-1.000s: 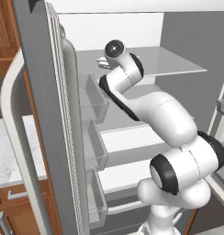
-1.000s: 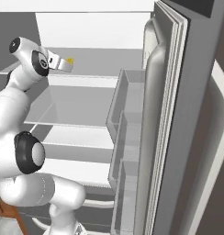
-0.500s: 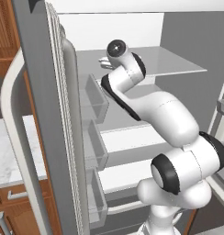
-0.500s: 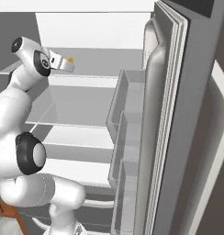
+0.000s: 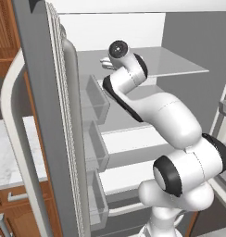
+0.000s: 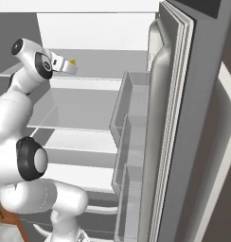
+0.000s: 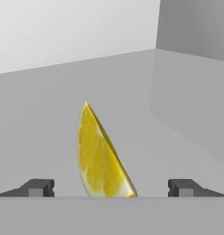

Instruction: There is a bowl on the dining counter. Grab a lemon wedge from the fridge and place it in the bowl. Then get the liquor bottle and glass cup from the cabinet and place them next to the bowl.

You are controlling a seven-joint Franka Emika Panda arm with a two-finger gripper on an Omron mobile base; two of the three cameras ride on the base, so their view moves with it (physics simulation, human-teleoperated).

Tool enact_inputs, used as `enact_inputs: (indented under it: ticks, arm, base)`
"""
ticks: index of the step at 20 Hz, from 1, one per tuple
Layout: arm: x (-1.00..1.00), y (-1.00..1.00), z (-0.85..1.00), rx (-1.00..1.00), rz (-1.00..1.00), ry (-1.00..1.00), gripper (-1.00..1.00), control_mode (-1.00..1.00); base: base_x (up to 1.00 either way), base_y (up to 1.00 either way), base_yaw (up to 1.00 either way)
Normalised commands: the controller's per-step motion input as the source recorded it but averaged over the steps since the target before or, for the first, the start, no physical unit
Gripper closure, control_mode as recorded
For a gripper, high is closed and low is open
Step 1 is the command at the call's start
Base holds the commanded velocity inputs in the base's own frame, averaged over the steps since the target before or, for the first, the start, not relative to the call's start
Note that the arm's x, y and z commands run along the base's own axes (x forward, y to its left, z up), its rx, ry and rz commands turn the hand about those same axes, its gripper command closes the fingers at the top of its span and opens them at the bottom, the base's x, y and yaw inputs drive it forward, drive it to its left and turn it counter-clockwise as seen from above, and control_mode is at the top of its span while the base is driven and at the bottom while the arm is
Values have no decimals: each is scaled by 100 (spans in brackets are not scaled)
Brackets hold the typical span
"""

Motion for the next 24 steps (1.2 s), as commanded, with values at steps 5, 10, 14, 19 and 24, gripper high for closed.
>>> enact_inputs:
  ticks: [5,10,14,19,24]
  arm:
    - [-2,0,0,0,2,-9,-100,-100]
    - [-21,1,2,0,6,-18,-100,-100]
    - [-5,1,0,0,8,-11,-100,-100]
    - [3,0,0,0,8,-3,-100,-100]
    - [13,0,0,0,9,0,-100,-100]
  base:
    - [0,0,0]
    - [0,0,0]
    - [0,0,0]
    - [0,0,0]
    - [0,0,0]
